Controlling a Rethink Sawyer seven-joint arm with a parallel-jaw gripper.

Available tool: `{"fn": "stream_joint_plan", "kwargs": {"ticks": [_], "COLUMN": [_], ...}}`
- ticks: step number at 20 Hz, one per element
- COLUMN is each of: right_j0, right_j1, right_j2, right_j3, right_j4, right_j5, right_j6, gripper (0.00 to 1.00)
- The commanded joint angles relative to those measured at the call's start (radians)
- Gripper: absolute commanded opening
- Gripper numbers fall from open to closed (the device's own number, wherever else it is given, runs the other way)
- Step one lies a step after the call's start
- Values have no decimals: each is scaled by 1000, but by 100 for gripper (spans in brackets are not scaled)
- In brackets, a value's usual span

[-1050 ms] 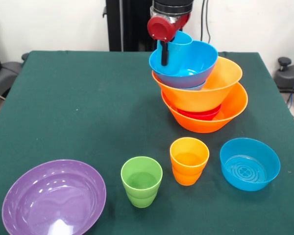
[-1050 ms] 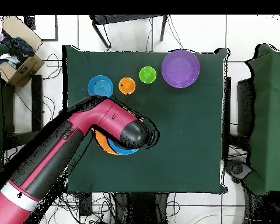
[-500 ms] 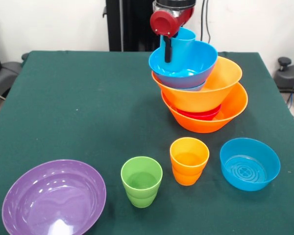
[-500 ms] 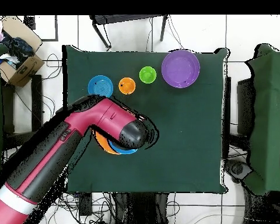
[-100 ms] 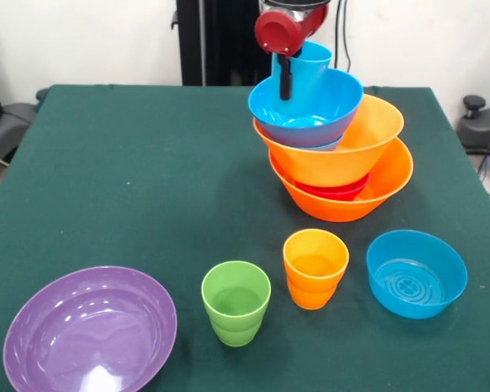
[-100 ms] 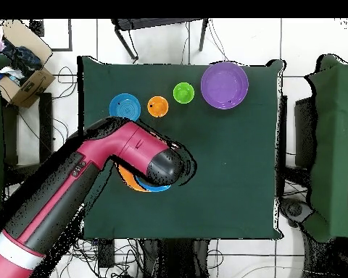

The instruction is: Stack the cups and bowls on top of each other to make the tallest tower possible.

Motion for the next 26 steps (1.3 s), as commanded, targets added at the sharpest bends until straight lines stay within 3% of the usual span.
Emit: {"fn": "stream_joint_plan", "kwargs": {"ticks": [1, 26], "right_j0": [17, 20], "right_j1": [22, 47], "right_j2": [210, 227], "right_j3": [16, 43], "right_j4": [15, 52], "right_j5": [-38, 41], "right_j6": [21, 17], "gripper": [0, 0]}}
